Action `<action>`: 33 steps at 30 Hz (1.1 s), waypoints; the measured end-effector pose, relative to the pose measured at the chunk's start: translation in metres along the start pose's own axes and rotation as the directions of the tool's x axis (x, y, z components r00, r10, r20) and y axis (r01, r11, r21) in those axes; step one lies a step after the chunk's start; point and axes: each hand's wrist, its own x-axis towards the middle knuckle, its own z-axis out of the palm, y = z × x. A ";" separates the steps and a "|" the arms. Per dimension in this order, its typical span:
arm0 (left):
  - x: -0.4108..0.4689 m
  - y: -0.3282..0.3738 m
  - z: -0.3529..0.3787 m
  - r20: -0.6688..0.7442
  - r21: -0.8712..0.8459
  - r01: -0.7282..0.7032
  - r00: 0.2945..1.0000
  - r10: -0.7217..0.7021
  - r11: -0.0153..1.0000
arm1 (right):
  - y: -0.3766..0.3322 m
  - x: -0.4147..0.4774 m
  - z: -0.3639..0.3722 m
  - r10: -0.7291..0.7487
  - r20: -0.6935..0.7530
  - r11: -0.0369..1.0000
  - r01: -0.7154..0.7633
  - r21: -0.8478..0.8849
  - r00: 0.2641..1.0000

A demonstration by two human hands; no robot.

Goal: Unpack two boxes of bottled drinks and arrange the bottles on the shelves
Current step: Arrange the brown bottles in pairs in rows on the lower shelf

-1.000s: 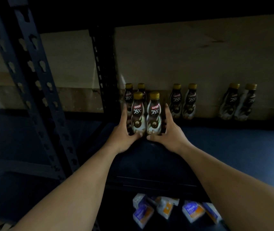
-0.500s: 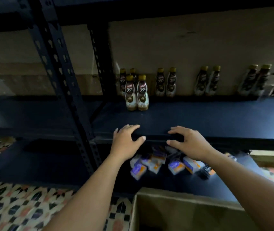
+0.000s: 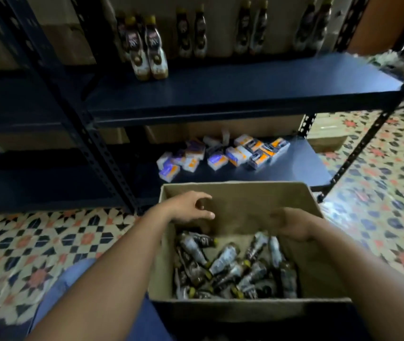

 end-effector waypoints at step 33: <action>0.155 -0.126 0.246 0.252 -0.222 0.303 0.936 -0.246 0.927 | 0.131 0.173 0.217 0.420 -0.093 0.725 -0.272 0.633 0.903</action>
